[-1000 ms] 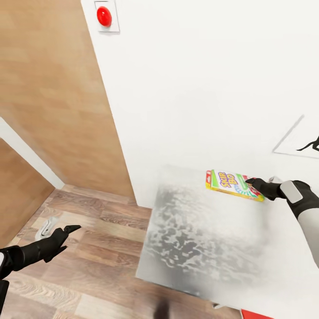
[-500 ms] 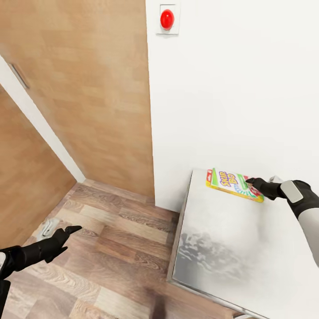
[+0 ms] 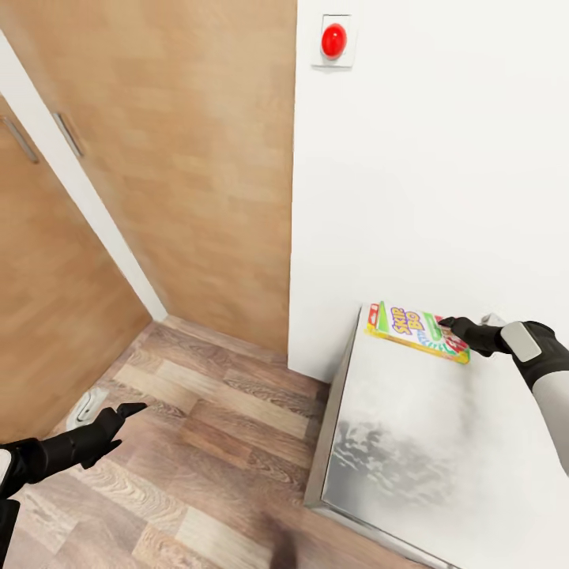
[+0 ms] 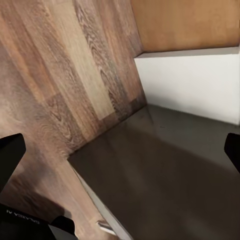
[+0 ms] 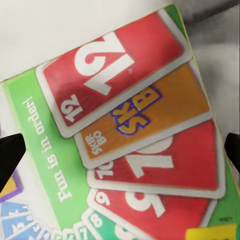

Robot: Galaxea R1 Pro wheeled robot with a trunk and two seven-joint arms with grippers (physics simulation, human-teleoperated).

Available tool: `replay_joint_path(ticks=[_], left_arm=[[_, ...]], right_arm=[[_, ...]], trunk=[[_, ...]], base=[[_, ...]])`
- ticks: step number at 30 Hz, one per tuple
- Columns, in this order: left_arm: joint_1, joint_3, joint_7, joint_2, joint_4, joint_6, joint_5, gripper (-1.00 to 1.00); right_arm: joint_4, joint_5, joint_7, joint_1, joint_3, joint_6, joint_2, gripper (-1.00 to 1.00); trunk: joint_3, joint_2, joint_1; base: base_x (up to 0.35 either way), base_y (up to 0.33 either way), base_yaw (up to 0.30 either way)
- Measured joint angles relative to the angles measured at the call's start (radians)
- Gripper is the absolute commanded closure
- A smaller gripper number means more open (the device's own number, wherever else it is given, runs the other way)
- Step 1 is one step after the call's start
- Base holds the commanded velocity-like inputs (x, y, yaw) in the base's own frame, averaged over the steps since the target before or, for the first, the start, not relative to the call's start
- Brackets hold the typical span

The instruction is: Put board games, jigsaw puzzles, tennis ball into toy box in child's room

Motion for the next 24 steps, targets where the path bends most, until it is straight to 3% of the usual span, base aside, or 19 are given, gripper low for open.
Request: replay_joint_path(ticks=[14,24], left_arm=[[0.0,0.0,0.0,0.0,0.0,0.0,0.002,-1.0],[0.0,-0.001,-0.001,0.0,-0.001,0.0,0.004,-1.0]], right_arm=[[-0.001,-0.001,0.001,0.0,0.0,0.0,0.0,-1.0],[-0.001,-0.001,0.001,0.0,0.0,0.0,0.0,-1.0]], trunk=[[0.004,0.0,0.0],[0.004,0.0,0.0]], base=[[0.0,0.006,0.056],[0.0,0.166,0.001]])
